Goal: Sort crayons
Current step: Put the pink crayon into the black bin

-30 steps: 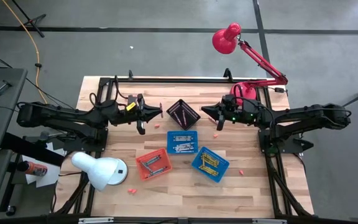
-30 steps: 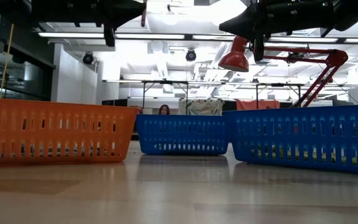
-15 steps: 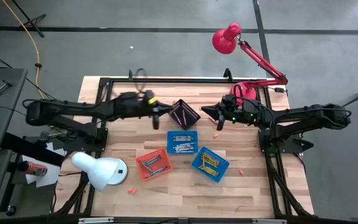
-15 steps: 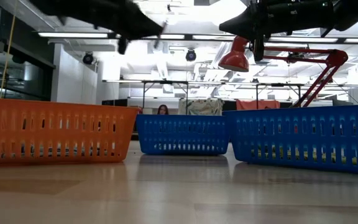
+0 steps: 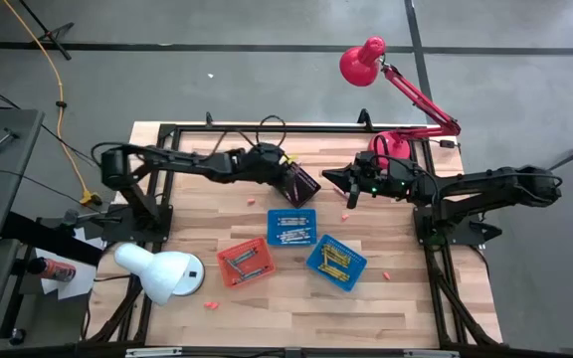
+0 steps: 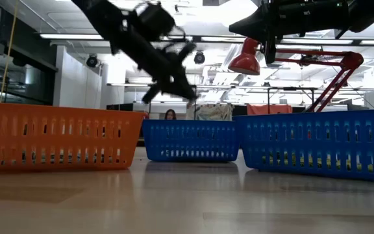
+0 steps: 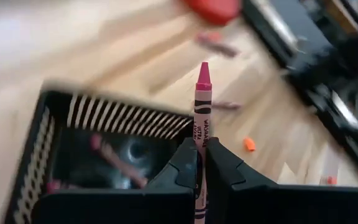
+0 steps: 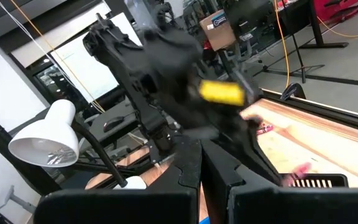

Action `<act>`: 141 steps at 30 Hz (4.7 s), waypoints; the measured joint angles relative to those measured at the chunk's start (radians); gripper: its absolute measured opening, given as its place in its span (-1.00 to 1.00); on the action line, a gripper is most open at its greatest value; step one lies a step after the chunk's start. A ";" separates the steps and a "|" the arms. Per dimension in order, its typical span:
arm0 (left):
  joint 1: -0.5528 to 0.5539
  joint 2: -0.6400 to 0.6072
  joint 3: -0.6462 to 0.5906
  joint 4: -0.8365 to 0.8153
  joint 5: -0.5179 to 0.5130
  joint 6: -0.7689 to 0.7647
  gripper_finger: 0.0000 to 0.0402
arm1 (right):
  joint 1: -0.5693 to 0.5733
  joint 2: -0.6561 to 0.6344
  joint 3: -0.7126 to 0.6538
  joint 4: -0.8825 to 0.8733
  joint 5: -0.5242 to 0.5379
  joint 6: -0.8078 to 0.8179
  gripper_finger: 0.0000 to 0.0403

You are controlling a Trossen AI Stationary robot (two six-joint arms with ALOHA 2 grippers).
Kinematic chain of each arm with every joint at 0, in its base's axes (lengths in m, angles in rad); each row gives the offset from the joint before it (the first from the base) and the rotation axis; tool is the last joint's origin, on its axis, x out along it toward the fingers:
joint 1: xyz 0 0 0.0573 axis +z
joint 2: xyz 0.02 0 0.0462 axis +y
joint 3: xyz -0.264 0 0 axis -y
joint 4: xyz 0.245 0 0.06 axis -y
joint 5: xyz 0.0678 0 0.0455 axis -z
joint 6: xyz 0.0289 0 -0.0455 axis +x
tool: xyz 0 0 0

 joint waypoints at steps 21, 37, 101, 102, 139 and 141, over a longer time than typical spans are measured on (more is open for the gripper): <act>-0.027 0.117 -0.026 0.072 -0.052 -0.457 -0.92 | 0.000 0.000 0.000 0.000 0.001 -0.045 -1.00; 0.012 0.074 -0.028 0.135 0.043 -0.364 -0.38 | 0.000 0.000 0.000 0.000 0.001 -0.041 -1.00; -0.137 -0.627 -0.463 0.622 0.051 0.397 -0.53 | -0.121 0.347 0.420 -1.218 -0.023 -0.064 -0.29; -0.137 -0.627 -0.463 0.623 0.051 0.397 -0.53 | -0.129 0.369 0.417 -1.220 -0.024 -0.055 -0.27; -0.136 -0.627 -0.463 0.600 0.051 0.396 -0.53 | -0.198 0.643 0.414 -1.270 -0.042 -0.106 -0.93; -0.137 -0.627 -0.463 0.609 0.051 0.396 -0.53 | -0.187 0.598 0.406 -1.300 -0.045 -0.114 -0.93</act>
